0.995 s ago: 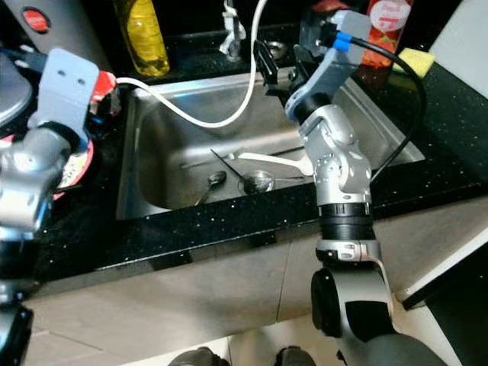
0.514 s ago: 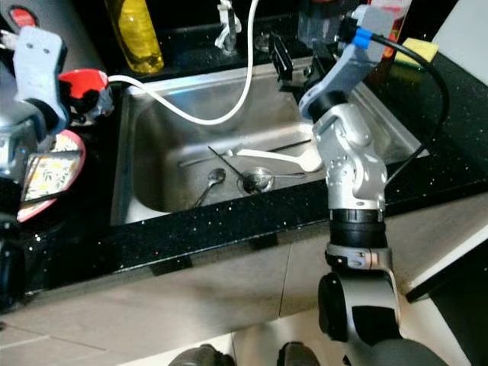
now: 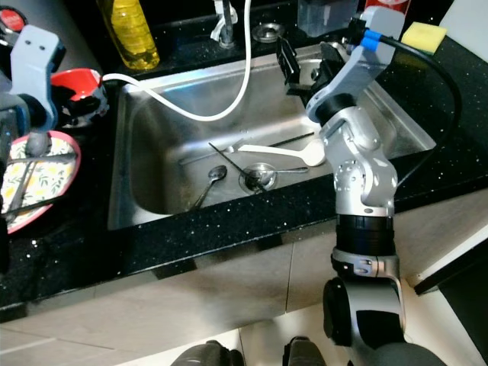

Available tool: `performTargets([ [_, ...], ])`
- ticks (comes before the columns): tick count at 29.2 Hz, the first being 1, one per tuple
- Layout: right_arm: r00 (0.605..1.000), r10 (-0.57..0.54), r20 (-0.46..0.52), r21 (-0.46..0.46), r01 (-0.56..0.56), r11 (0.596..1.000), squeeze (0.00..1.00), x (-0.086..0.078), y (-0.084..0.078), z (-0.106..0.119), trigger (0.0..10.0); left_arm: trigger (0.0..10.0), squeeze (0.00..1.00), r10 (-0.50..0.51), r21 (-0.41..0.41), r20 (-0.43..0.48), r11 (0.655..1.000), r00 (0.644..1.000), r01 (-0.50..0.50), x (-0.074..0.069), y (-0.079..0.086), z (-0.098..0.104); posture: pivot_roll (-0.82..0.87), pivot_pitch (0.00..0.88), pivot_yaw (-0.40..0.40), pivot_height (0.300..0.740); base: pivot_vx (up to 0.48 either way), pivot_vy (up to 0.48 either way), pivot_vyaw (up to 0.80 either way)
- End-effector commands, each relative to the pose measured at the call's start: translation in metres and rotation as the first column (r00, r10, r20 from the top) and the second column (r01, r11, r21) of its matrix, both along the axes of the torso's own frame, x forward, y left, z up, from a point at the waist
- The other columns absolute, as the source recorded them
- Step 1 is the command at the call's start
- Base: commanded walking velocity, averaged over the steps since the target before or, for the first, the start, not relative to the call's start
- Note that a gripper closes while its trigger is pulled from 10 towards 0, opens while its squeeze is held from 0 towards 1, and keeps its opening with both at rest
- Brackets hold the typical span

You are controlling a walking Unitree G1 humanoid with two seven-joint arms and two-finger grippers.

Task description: Kitchen organization

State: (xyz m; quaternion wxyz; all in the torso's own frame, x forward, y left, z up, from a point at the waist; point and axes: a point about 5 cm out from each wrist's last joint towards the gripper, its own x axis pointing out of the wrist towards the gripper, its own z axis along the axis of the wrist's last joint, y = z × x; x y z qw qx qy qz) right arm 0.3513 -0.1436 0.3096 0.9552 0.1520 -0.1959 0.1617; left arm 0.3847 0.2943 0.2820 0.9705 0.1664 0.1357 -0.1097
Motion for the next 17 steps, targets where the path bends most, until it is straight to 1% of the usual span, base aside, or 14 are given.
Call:
performTargets([
  [1,1.0,0.016,-0.001,0.008,-0.016,1.0,0.0,-0.002,0.003,0.0,10.0,10.0,0.0,0.037,0.043,-0.024,0.998,0.999,-0.036,-0.007,0.017,0.001,0.08,0.161,0.12,0.74,0.0,0.0,0.0],
  [2,1.0,0.017,-0.003,0.008,-0.017,1.0,0.0,-0.002,0.003,0.0,10.0,9.0,0.0,0.065,0.061,-0.039,0.996,0.997,-0.062,-0.007,0.021,-0.003,0.08,0.159,0.117,0.74,0.0,0.0,0.0],
  [3,1.0,0.017,-0.003,0.008,-0.017,1.0,0.0,-0.002,0.003,0.0,10.0,9.0,0.0,0.065,0.061,-0.039,0.996,0.997,-0.062,-0.007,0.021,-0.003,0.08,0.159,0.117,0.74,0.0,0.0,0.0],
  [4,1.0,0.021,-0.001,0.008,-0.021,1.0,0.0,-0.002,0.005,0.001,10.0,0.0,0.0,0.089,0.114,-0.05,0.99,0.995,-0.083,-0.008,0.025,-0.011,0.08,0.158,0.115,0.74,0.0,0.0,0.0],
  [5,1.0,0.022,0.001,0.007,-0.023,1.0,0.0,-0.002,0.005,0.002,10.0,0.0,0.0,0.098,0.162,-0.054,0.983,0.994,-0.088,-0.009,0.028,-0.016,0.08,0.158,0.115,0.74,0.0,0.0,0.0],
  [7,1.0,0.023,0.001,0.007,-0.023,1.0,0.0,-0.002,0.005,0.002,10.0,0.0,0.0,0.097,0.174,-0.047,0.981,0.994,-0.088,-0.01,0.028,-0.017,0.08,0.158,0.112,0.74,0.0,0.0,0.0],
  [10,1.0,0.023,0.0,0.005,-0.023,1.0,0.0,-0.001,0.005,0.003,10.0,0.0,0.0,0.085,0.169,-0.032,0.982,0.996,-0.079,-0.009,0.028,-0.017,0.08,0.156,0.109,0.74,0.0,0.0,0.0],
  [12,1.0,0.022,0.001,0.002,-0.022,1.0,0.0,-0.001,0.004,0.003,10.0,0.0,0.0,0.061,0.18,-0.005,0.982,0.998,-0.059,-0.008,0.025,-0.013,0.07,0.139,0.103,0.74,0.0,0.0,0.0],
  [14,1.0,0.022,0.001,0.002,-0.022,1.0,0.0,-0.001,0.004,0.004,10.0,0.0,0.0,0.053,0.188,0.002,0.981,0.999,-0.052,-0.007,0.023,-0.011,0.08,0.138,0.103,0.74,0.0,0.0,0.0],
  [16,1.0,0.023,0.007,0.002,-0.023,1.0,0.0,0.0,0.005,0.005,10.0,0.0,0.0,0.023,0.209,0.041,0.977,0.999,-0.031,-0.004,0.019,-0.006,0.07,0.13,0.102,0.74,0.0,0.0,0.0],
  [17,1.0,0.023,0.007,0.002,-0.023,1.0,0.0,0.0,0.005,0.005,10.0,0.0,0.0,0.023,0.209,0.041,0.977,0.999,-0.031,-0.004,0.019,-0.006,0.07,0.13,0.102,0.74,0.0,0.0,0.0],
])
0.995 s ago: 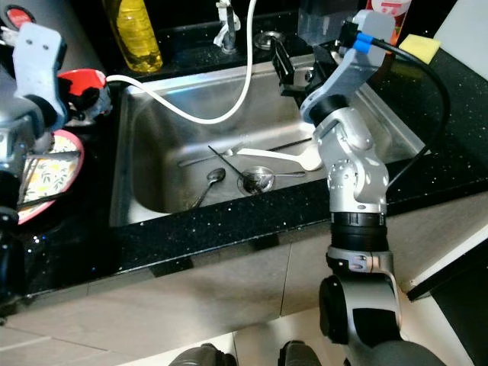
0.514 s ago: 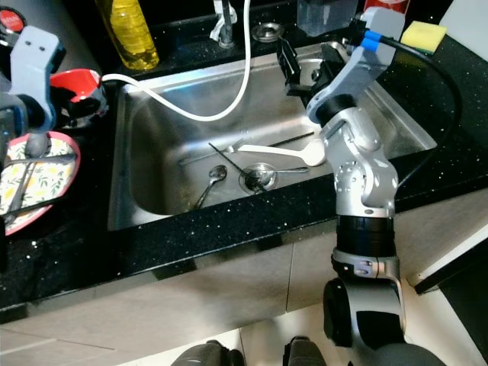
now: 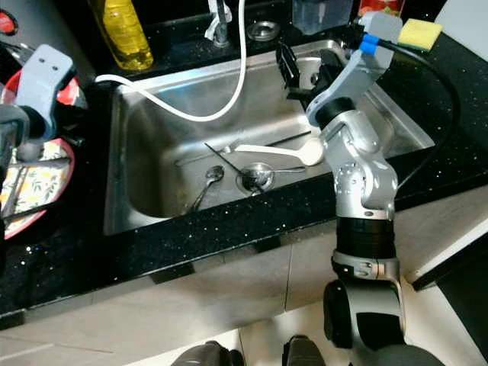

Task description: Kitchen organization

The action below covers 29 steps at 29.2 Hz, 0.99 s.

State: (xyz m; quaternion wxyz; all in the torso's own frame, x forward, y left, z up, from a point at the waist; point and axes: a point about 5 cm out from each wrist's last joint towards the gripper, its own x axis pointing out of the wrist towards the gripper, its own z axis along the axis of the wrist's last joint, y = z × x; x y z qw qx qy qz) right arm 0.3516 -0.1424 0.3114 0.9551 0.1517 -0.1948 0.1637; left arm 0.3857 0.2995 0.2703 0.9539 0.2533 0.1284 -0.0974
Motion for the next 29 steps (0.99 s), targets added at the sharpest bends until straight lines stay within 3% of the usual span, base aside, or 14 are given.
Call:
performTargets([
  [1,1.0,0.019,0.011,0.004,-0.02,1.0,0.0,0.0,0.004,0.004,10.0,0.0,0.0,0.002,0.033,0.032,0.999,0.999,-0.003,-0.004,0.009,0.009,0.07,0.122,0.102,0.74,0.0,0.0,0.0],
  [6,1.0,0.013,0.026,0.009,-0.014,1.0,0.0,0.001,0.002,0.007,10.0,0.0,0.0,-0.229,0.066,0.212,0.973,0.95,0.219,0.004,-0.031,0.038,0.07,0.093,0.101,0.74,0.0,0.0,0.0],
  [7,1.0,0.011,0.028,0.01,-0.011,1.0,0.0,0.002,0.002,0.007,10.0,2.7,0.0,-0.296,0.076,0.255,0.955,0.921,0.286,0.005,-0.044,0.044,0.07,0.086,0.099,0.74,0.0,0.0,0.0],
  [8,1.0,0.011,0.028,0.01,-0.011,1.0,0.0,0.002,0.002,0.007,10.0,2.7,0.0,-0.296,0.076,0.255,0.955,0.921,0.286,0.005,-0.044,0.044,0.07,0.086,0.099,0.74,0.0,0.0,0.0],
  [9,1.0,0.008,0.03,0.012,-0.008,1.0,0.0,0.002,0.001,0.007,10.0,10.0,0.0,-0.41,0.078,0.277,0.911,0.869,0.405,0.003,-0.068,0.046,0.07,0.079,0.098,0.74,0.0,0.0,0.0],
  [10,0.999,0.005,0.033,0.014,-0.006,1.0,0.0,0.002,0.001,0.008,10.0,10.0,0.0,-0.551,0.067,0.274,0.829,0.788,0.556,-0.002,-0.102,0.041,0.07,0.076,0.093,0.74,0.0,0.0,0.0],
  [11,0.999,0.005,0.034,0.014,-0.005,1.0,0.0,0.003,0.001,0.009,10.0,10.0,0.0,-0.591,0.055,0.264,0.798,0.762,0.6,-0.005,-0.113,0.037,0.07,0.076,0.093,0.74,0.0,0.0,0.0],
  [15,0.999,0.007,0.04,0.015,-0.008,1.0,0.0,0.003,0.001,0.01,10.0,10.0,0.0,-0.651,0.006,0.156,0.753,0.743,0.658,-0.006,-0.141,0.003,0.07,0.072,0.1,0.74,0.0,0.0,0.0],
  [22,0.999,0.002,0.034,0.022,-0.003,1.0,0.0,0.003,0.0,0.007,10.0,10.0,0.0,-0.666,-0.09,0.048,0.74,0.745,0.667,-0.004,-0.167,-0.041,0.08,0.066,0.087,0.74,0.0,0.0,0.0],
  [23,1.0,0.004,0.03,0.022,-0.005,1.0,0.0,0.004,0.001,0.006,10.0,10.0,0.32,-0.661,-0.13,0.025,0.742,0.75,0.658,-0.004,-0.175,-0.054,0.08,0.077,0.086,0.74,0.0,0.0,0.0],
  [24,1.0,0.004,0.03,0.022,-0.005,1.0,0.0,0.004,0.001,0.006,10.0,10.0,0.32,-0.661,-0.13,0.025,0.742,0.75,0.658,-0.004,-0.175,-0.054,0.08,0.077,0.086,0.74,0.0,0.0,0.0],
  [25,0.999,0.008,0.031,0.021,-0.009,1.0,0.0,0.004,0.003,0.007,10.0,10.0,0.97,-0.646,-0.176,0.013,0.75,0.764,0.637,-0.004,-0.181,-0.064,0.07,0.08,0.089,0.74,0.0,0.0,0.0],
  [28,0.999,0.012,0.053,0.026,-0.014,1.0,0.0,0.004,0.005,0.012,10.0,10.0,1.0,-0.606,-0.26,0.152,0.738,0.781,0.623,-0.007,-0.187,-0.053,0.07,0.069,0.089,0.74,0.0,0.0,0.0],
  [29,0.998,0.009,0.056,0.033,-0.011,0.999,0.0,0.004,0.003,0.011,10.0,10.0,1.0,-0.604,-0.304,0.29,0.677,0.742,0.67,-0.014,-0.19,-0.033,0.09,0.064,0.078,0.74,0.0,0.0,0.0],
])
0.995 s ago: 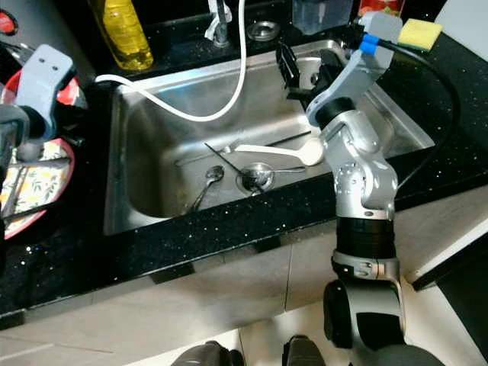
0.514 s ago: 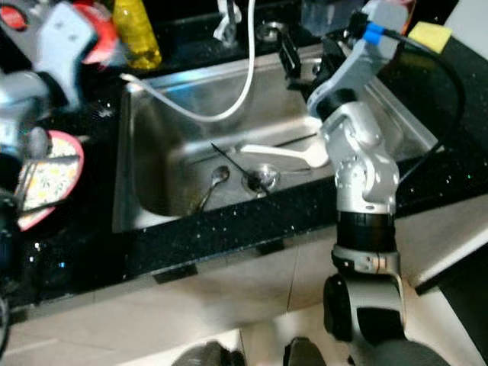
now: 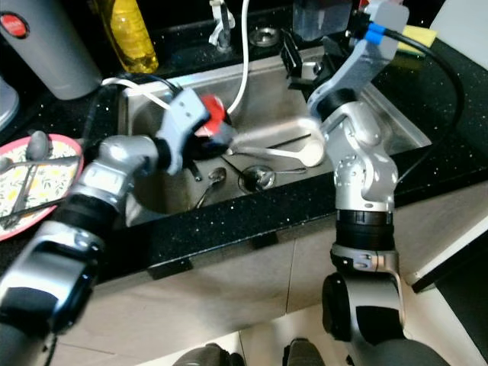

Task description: Kitchen organization

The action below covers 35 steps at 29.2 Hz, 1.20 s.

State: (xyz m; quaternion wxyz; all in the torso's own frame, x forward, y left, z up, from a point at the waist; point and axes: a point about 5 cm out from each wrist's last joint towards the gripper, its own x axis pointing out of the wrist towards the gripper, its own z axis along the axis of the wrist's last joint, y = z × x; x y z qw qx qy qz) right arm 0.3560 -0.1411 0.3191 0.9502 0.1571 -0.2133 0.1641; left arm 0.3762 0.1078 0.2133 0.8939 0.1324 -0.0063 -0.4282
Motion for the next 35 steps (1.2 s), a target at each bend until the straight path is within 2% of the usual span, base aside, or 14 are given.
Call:
performTargets([
  [1,1.0,0.011,0.014,0.02,-0.011,1.0,0.0,0.001,0.001,0.001,10.0,10.0,0.99,-0.021,-0.188,0.126,0.981,0.992,0.045,-0.011,0.003,0.038,0.1,0.063,0.071,0.74,0.0,0.0,0.0],
  [2,1.0,0.012,0.009,0.023,-0.012,1.0,0.0,0.001,0.001,0.0,10.0,10.0,0.99,-0.03,-0.225,0.154,0.972,0.988,0.065,-0.016,0.004,0.046,0.1,0.063,0.071,0.74,0.0,0.0,0.0],
  [3,1.0,0.018,0.004,0.023,-0.018,1.0,0.0,0.002,0.002,-0.001,10.0,10.0,0.0,-0.025,-0.254,0.182,0.965,0.983,0.071,-0.02,0.006,0.054,0.11,0.065,0.063,0.74,0.0,0.0,0.0],
  [7,0.999,0.052,0.007,0.016,-0.052,0.999,0.0,0.003,0.012,-0.002,10.0,10.0,0.0,0.142,-0.359,0.253,0.932,0.957,-0.044,-0.03,0.021,0.076,0.11,0.071,0.07,0.74,0.0,0.0,0.0],
  [11,0.998,0.067,0.022,0.045,-0.068,0.997,0.0,0.003,0.015,0.0,10.0,10.0,0.0,0.52,-0.359,0.144,0.82,0.842,-0.445,-0.021,0.048,0.069,0.14,0.054,0.062,0.74,0.0,0.0,0.0],
  [13,0.998,0.067,0.022,0.045,-0.068,0.997,0.0,0.003,0.015,0.0,10.0,10.0,0.0,0.52,-0.359,0.144,0.82,0.842,-0.445,-0.021,0.048,0.069,0.14,0.054,0.062,0.74,0.0,0.0,0.0],
  [15,0.997,0.079,-0.001,0.045,-0.079,0.996,0.0,0.003,0.022,-0.009,10.0,10.0,0.0,0.632,-0.283,0.205,0.769,0.747,-0.573,-0.034,0.056,0.059,0.18,0.052,0.037,0.74,0.0,0.0,0.0],
  [16,0.997,0.079,-0.001,0.045,-0.079,0.996,0.0,0.003,0.022,-0.009,10.0,10.0,0.0,0.632,-0.283,0.205,0.769,0.747,-0.573,-0.034,0.056,0.059,0.18,0.052,0.037,0.74,0.0,0.0,0.0],
  [18,0.993,0.118,-0.013,0.032,-0.118,0.993,0.0,0.001,0.037,-0.017,10.0,10.0,0.0,0.703,-0.348,0.184,0.7,0.687,-0.623,-0.067,0.055,0.057,0.19,0.047,0.053,0.74,0.0,0.0,0.0],
  [24,0.993,0.118,0.002,0.04,-0.118,0.992,0.0,-0.003,0.041,-0.017,10.0,10.0,0.0,0.698,-0.356,0.218,0.707,0.682,-0.611,-0.088,0.057,0.06,0.2,0.039,0.045,0.74,0.0,0.0,0.0],
  [28,0.99,0.139,0.003,0.031,-0.139,0.99,0.0,-0.003,0.043,-0.016,10.0,10.0,0.0,0.874,-0.366,0.152,0.484,0.462,-0.795,-0.093,0.096,0.06,0.22,0.05,0.03,0.74,0.0,0.0,0.0],
  [30,0.99,0.142,0.006,0.028,-0.143,0.989,0.0,-0.003,0.043,-0.016,10.0,10.0,0.0,0.889,-0.36,0.148,0.457,0.434,-0.813,-0.094,0.102,0.058,0.22,0.05,0.03,0.74,0.0,0.0,0.0],
  [34,0.992,0.124,0.023,0.037,-0.124,0.992,0.0,-0.002,0.042,-0.014,10.0,10.0,0.0,0.949,-0.357,0.072,0.313,0.308,-0.88,-0.102,0.133,0.054,0.24,0.014,0.023,0.74,0.0,0.0,0.0],
  [35,0.992,0.124,0.023,0.037,-0.124,0.992,0.0,-0.002,0.042,-0.014,10.0,10.0,0.0,0.949,-0.357,0.072,0.313,0.308,-0.88,-0.102,0.133,0.054,0.24,0.014,0.023,0.74,0.0,0.0,0.0],
])
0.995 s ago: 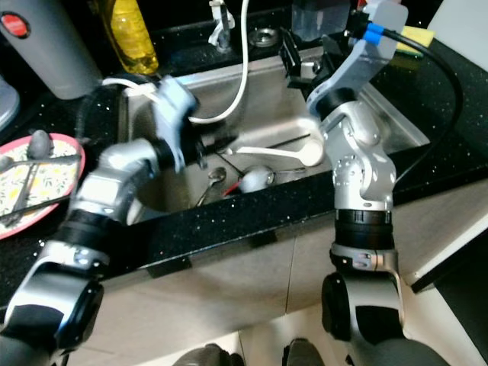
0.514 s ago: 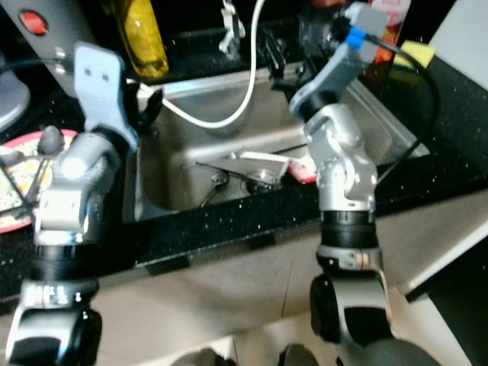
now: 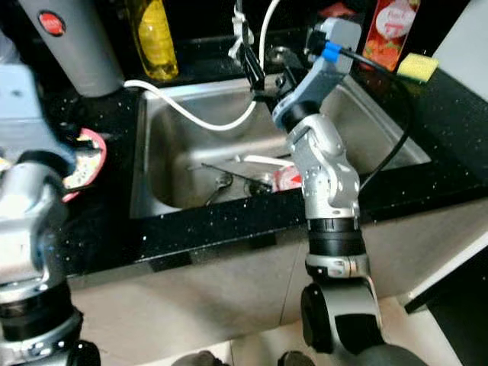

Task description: Kitchen organization

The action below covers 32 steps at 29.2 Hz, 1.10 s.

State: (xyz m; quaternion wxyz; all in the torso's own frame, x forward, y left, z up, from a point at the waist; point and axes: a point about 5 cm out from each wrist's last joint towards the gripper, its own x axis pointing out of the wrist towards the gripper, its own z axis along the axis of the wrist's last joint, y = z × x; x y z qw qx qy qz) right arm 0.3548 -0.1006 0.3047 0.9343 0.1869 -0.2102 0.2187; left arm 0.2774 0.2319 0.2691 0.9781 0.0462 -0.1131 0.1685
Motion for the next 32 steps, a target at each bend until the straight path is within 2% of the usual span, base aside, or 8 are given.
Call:
performTargets([
  [1,1.0,-0.012,0.007,-0.008,0.012,1.0,0.0,0.002,-0.002,-0.002,10.0,10.0,0.0,0.136,0.004,-0.02,0.991,0.99,-0.136,-0.006,0.021,-0.001,0.26,0.0,0.028,0.74,0.0,0.0,0.0],
  [3,1.0,-0.028,0.013,-0.02,0.028,0.999,0.0,0.005,-0.006,-0.002,10.0,10.0,0.0,0.279,0.001,-0.028,0.96,0.96,-0.279,-0.014,0.041,0.002,0.27,0.001,0.023,0.74,0.0,0.0,0.0],
  [10,0.997,-0.066,0.033,-0.02,0.066,0.998,0.0,0.012,-0.016,0.004,10.0,10.0,0.0,0.432,0.038,-0.068,0.902,0.899,-0.431,-0.033,0.062,-0.005,0.29,0.0,-0.011,0.74,0.0,0.0,0.0],
  [14,0.994,-0.08,0.07,-0.062,0.085,0.994,0.0,0.022,-0.029,0.019,10.0,10.0,0.0,0.562,0.075,-0.021,0.825,0.827,-0.559,-0.058,0.076,0.0,0.3,0.014,-0.048,0.74,0.0,0.0,0.0],
  [18,0.993,-0.098,0.065,-0.069,0.102,0.992,0.0,0.029,-0.031,0.017,10.0,10.0,0.0,0.607,-0.064,-0.014,0.793,0.795,-0.606,-0.073,0.078,-0.009,0.33,0.014,-0.065,0.74,0.0,0.0,0.0],
  [22,0.994,-0.075,0.075,-0.075,0.08,0.994,0.0,0.03,-0.026,0.021,10.0,10.0,0.0,0.604,-0.114,-0.021,0.79,0.796,-0.602,-0.078,0.077,-0.009,0.34,0.019,-0.077,0.74,0.0,0.0,0.0],
  [26,0.992,-0.068,0.104,-0.093,0.078,0.993,0.0,0.035,-0.024,0.024,10.0,10.0,0.0,0.562,-0.255,-0.04,0.793,0.826,-0.553,-0.072,0.079,-0.016,0.36,0.04,-0.071,0.74,0.0,0.0,0.0],
  [32,0.989,-0.074,0.131,-0.081,0.085,0.993,0.0,0.036,-0.031,0.038,10.0,10.0,0.0,0.572,-0.263,-0.063,0.781,0.818,-0.567,-0.074,0.078,-0.019,0.32,0.022,-0.065,0.74,0.0,0.0,0.0],
])
